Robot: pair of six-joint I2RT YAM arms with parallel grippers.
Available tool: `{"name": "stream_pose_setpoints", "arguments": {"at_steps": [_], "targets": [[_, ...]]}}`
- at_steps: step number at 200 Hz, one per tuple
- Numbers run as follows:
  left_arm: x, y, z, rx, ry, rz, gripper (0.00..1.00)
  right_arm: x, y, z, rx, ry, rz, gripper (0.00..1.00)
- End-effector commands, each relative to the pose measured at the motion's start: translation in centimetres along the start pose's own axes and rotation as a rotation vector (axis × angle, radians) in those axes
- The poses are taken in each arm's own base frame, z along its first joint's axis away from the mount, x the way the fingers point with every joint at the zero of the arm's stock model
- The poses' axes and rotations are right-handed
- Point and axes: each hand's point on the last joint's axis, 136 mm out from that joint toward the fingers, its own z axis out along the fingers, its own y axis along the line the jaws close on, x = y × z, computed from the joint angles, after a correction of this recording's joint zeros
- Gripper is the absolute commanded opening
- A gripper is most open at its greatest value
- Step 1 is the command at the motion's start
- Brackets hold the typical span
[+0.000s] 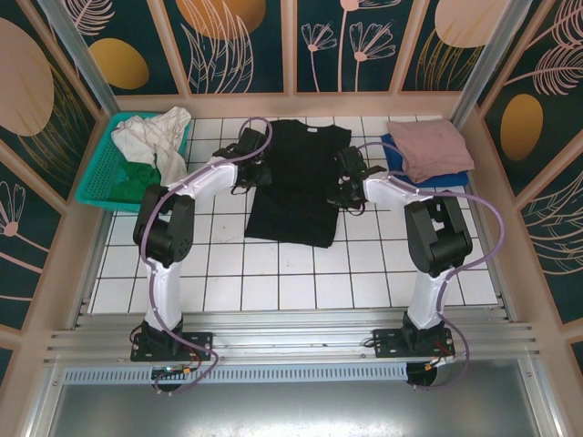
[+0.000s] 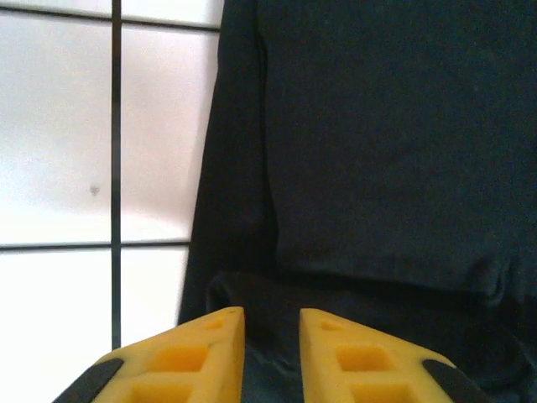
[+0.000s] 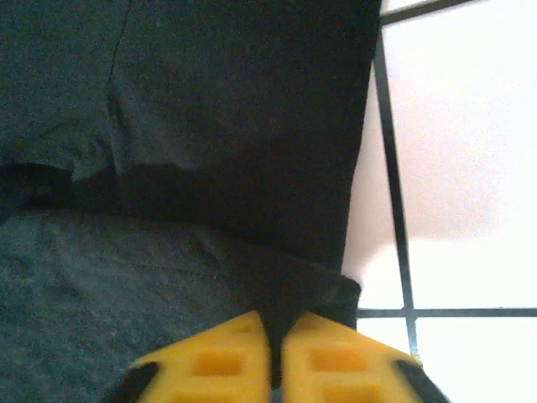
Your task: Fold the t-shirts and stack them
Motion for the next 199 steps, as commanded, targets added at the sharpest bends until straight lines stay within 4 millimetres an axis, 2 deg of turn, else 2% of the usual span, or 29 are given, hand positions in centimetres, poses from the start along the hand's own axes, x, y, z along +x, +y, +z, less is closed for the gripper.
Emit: {"name": "stream_pose_setpoints", "arguments": {"at_steps": [1, 14, 30, 47, 64, 74, 93, 126, 151, 166, 169, 183, 185, 199], "targets": [[-1.4, 0.3, 0.3, -0.009, 0.012, 0.022, 0.30, -2.3, -0.5, -1.0, 0.051, -0.064, -0.007, 0.27], [-2.0, 0.6, 0.2, -0.010, 0.002, 0.016, 0.40, -2.9, -0.6, -2.3, 0.097, -0.112, -0.014, 0.29], [-2.7, 1.0, -0.7, -0.009, -0.017, 0.010, 0.44, -2.8, -0.3, -4.1, 0.163, -0.182, -0.034, 0.30], [-2.9, 1.9, -2.1, -0.043, -0.046, 0.008, 0.48, -0.9, 2.1, -4.5, 0.128, -0.201, -0.095, 0.30], [-2.1, 2.9, -3.3, -0.071, -0.061, 0.010, 0.53, 2.3, 5.8, -3.0, 0.002, -0.144, -0.155, 0.30], [-1.3, 3.4, -4.1, -0.077, -0.070, 0.009, 0.54, 3.8, 7.1, -1.5, -0.057, -0.095, -0.171, 0.30], [0.9, 4.4, -5.0, -0.065, -0.075, -0.011, 0.57, 4.0, 7.2, 0.7, -0.038, -0.065, -0.167, 0.29], [5.7, 4.8, -5.2, 0.032, -0.039, -0.045, 0.62, 2.3, 6.9, 3.3, 0.009, -0.039, -0.172, 0.28], [9.5, 5.5, -4.0, 0.061, 0.032, -0.063, 0.63, 0.1, 6.5, 4.3, 0.027, -0.049, -0.162, 0.28], [9.8, 4.6, -4.7, 0.125, 0.023, -0.066, 0.63, -1.5, 6.2, 4.7, 0.053, -0.066, -0.160, 0.28], [10.8, 5.0, -4.4, 0.122, 0.043, -0.068, 0.63, -1.7, 6.2, 4.8, 0.056, -0.070, -0.161, 0.28], [11.5, 4.9, -4.4, 0.130, 0.054, -0.069, 0.63, -2.4, 6.5, 5.4, 0.062, -0.073, -0.168, 0.28], [11.6, 4.9, -4.4, 0.131, 0.053, -0.069, 0.63, -3.5, 5.5, 5.4, 0.072, -0.081, -0.146, 0.28], [11.9, 5.1, -4.7, 0.128, 0.051, -0.070, 0.63, -5.2, 5.1, 5.6, 0.078, -0.095, -0.134, 0.28]]}}
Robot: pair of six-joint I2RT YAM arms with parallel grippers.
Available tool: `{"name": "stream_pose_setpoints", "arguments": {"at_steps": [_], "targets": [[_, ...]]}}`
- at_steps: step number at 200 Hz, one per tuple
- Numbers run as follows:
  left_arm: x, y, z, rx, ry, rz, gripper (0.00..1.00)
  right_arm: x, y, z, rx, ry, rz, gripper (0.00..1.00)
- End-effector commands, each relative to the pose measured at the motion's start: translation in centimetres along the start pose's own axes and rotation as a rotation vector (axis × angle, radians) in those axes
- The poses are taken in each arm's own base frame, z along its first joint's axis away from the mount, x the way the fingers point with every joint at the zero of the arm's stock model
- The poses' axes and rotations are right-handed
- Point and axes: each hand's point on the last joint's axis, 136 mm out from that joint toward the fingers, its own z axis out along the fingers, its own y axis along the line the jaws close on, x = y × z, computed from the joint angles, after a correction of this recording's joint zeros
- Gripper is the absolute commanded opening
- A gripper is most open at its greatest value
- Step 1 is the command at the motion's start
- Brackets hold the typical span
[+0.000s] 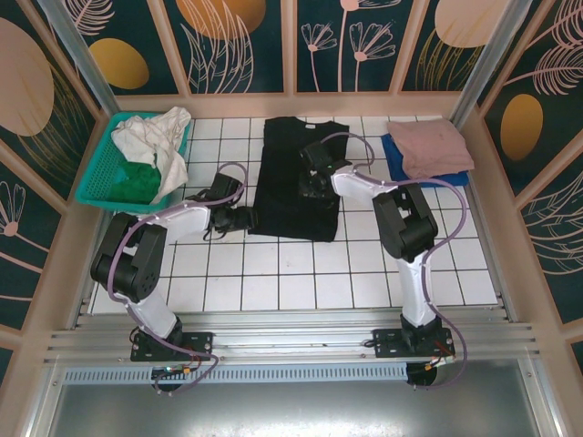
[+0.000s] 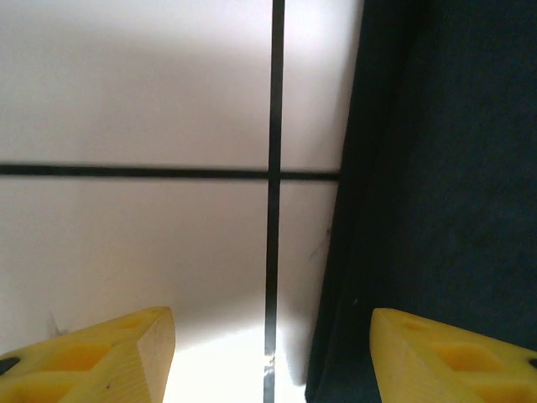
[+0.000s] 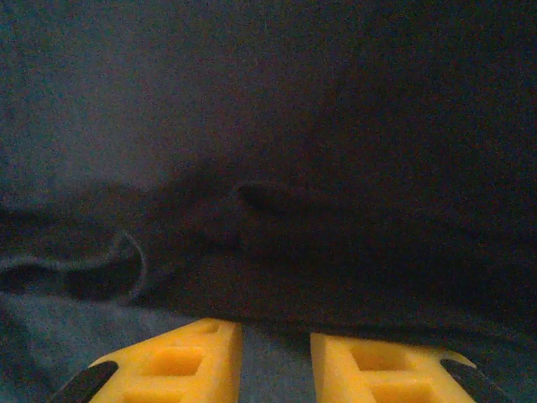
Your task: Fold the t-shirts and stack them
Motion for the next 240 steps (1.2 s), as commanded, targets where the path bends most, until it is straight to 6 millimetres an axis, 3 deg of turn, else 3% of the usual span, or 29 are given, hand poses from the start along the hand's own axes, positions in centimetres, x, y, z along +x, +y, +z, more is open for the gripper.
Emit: {"name": "stream_pose_setpoints", "arguments": {"at_steps": [1, 26, 43, 68, 77, 98, 131, 168, 184, 200, 219, 240], "targets": [[-1.2, -2.1, -1.6, 0.094, -0.069, -0.001, 0.63, -1.9, -2.4, 1.0, 0.067, 0.003, -0.001, 0.28], [-0.7, -1.8, -2.0, 0.090, -0.072, -0.009, 0.64, -4.6, -2.1, -1.0, 0.079, -0.038, -0.009, 0.27], [-0.2, -1.6, -2.0, 0.083, -0.069, -0.013, 0.64, -4.8, -1.1, -3.4, 0.054, -0.071, -0.018, 0.28], [0.5, -1.2, -1.8, 0.084, -0.068, -0.032, 0.64, -1.7, 0.6, -5.4, -0.029, -0.074, -0.025, 0.29], [0.6, -1.5, -1.7, 0.103, -0.068, -0.040, 0.64, 0.1, 2.1, -5.7, -0.063, -0.065, -0.046, 0.29], [1.0, -1.8, -1.2, 0.123, -0.062, -0.038, 0.64, 3.1, 2.6, -4.7, -0.086, -0.036, -0.053, 0.29], [0.7, -1.9, 0.1, 0.118, -0.053, -0.035, 0.62, 3.6, 1.7, -1.9, -0.047, 0.006, -0.040, 0.29], [-0.4, -3.8, 0.5, 0.200, -0.072, -0.043, 0.60, 6.1, 1.1, -1.3, -0.057, 0.053, -0.040, 0.29], [0.2, -4.3, 1.6, 0.217, -0.037, -0.048, 0.53, 7.6, 0.2, -1.8, -0.048, 0.066, -0.036, 0.28], [1.2, -5.3, 2.0, 0.235, -0.009, -0.038, 0.33, 8.5, -0.6, -3.3, -0.058, 0.054, -0.042, 0.29], [2.9, -6.1, 1.8, 0.241, 0.005, -0.042, 0.13, 8.9, -1.7, -5.6, -0.048, 0.032, -0.047, 0.32], [4.8, -6.5, 0.7, 0.270, 0.007, -0.070, 0.03, 9.6, -3.7, -8.1, 0.002, 0.006, -0.040, 0.38]]}}
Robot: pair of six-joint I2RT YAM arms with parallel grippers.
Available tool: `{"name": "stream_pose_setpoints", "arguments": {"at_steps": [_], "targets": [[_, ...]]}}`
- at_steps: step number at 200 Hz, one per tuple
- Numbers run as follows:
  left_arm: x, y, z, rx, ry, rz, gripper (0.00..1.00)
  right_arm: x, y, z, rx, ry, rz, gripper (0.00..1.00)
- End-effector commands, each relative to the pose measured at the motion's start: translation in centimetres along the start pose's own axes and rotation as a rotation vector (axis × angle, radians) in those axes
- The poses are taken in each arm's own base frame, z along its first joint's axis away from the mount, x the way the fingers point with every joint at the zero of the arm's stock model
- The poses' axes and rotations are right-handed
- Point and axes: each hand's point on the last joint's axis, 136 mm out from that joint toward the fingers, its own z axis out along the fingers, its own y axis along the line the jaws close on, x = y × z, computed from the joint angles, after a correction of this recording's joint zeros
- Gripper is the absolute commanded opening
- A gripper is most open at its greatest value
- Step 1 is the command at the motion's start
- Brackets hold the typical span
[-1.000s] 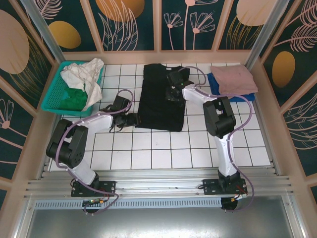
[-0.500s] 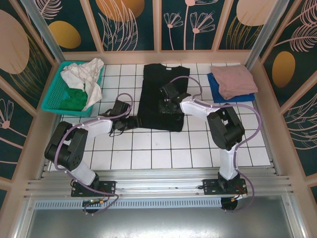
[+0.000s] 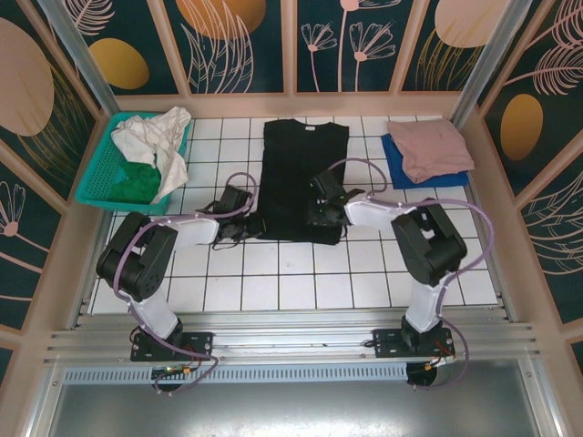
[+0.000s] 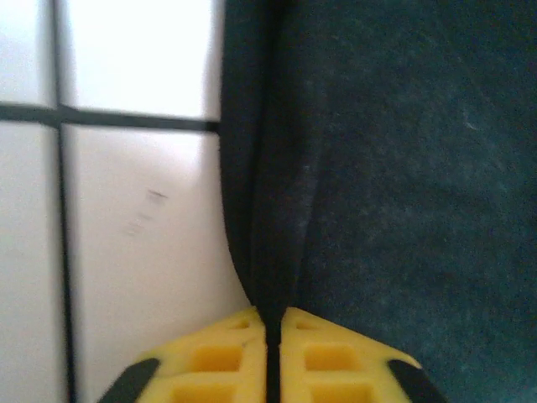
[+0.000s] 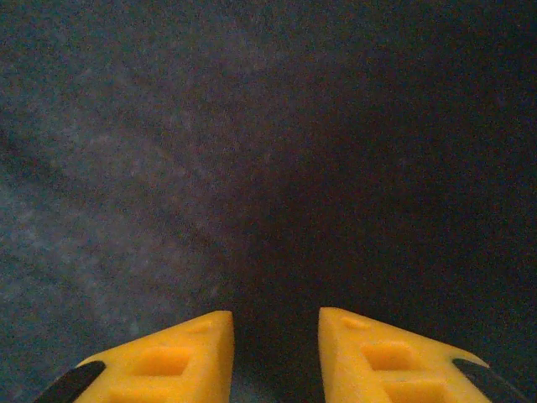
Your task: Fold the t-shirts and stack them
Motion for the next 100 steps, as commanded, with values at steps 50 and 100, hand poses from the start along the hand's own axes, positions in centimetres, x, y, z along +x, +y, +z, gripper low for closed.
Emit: {"name": "stream_pose_setpoints", "arguments": {"at_steps": [50, 100], "targets": [[5.2, -0.3, -3.9, 0.055, -0.026, -0.089, 0.20, 6.1, -6.8, -5.3, 0.057, -0.019, 0.094, 0.49], [5.5, 0.0, -4.4, 0.058, -0.039, -0.113, 0.53, 8.0, -5.4, -4.9, -0.156, 0.035, 0.161, 0.50]]}}
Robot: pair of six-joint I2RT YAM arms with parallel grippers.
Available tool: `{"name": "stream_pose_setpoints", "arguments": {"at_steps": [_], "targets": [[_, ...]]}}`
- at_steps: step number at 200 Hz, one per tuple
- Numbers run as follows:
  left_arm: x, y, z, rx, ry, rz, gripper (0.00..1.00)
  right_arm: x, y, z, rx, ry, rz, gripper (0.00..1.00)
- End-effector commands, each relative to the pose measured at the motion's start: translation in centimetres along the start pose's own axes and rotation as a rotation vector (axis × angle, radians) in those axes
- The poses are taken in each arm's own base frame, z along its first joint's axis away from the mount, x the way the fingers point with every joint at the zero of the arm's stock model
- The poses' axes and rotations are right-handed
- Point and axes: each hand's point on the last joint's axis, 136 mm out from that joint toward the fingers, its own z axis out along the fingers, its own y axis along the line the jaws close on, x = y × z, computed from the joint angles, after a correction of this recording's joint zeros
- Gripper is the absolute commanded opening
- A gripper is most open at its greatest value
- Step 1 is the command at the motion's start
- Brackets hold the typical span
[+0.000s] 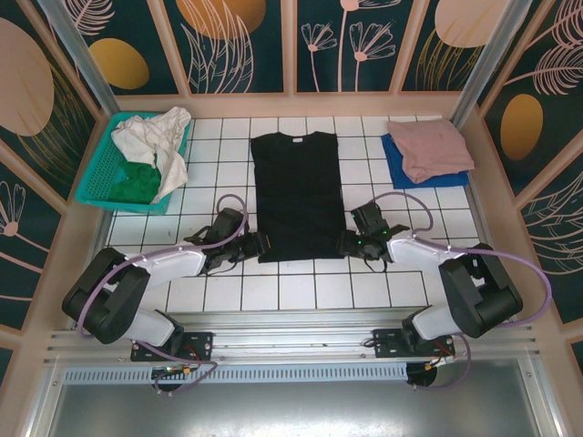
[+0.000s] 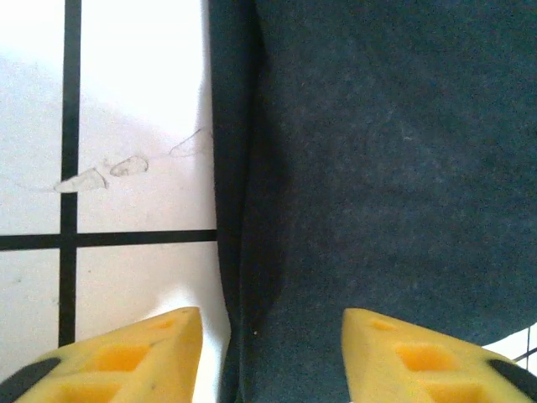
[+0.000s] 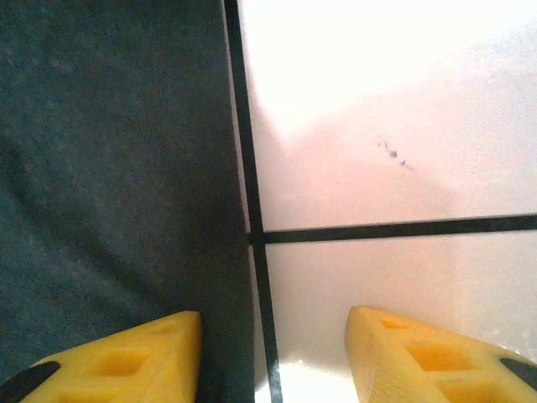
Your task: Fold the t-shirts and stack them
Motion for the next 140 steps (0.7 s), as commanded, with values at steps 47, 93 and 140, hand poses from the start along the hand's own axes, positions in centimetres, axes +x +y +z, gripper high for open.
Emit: {"name": "stream_pose_setpoints", "arguments": {"at_steps": [47, 93, 140], "targets": [[2.1, 0.6, 0.6, 0.030, 0.031, -0.043, 0.54, 2.3, 2.7, -0.1, -0.221, 0.045, 0.055, 0.48], [3.5, 0.5, 1.1, 0.057, 0.062, -0.054, 0.49, 3.4, 3.4, 0.1, -0.264, 0.076, 0.065, 0.43], [3.0, -1.5, 0.8, 0.125, 0.057, -0.038, 0.26, 3.5, 3.2, -0.4, -0.221, 0.070, 0.048, 0.23]]}}
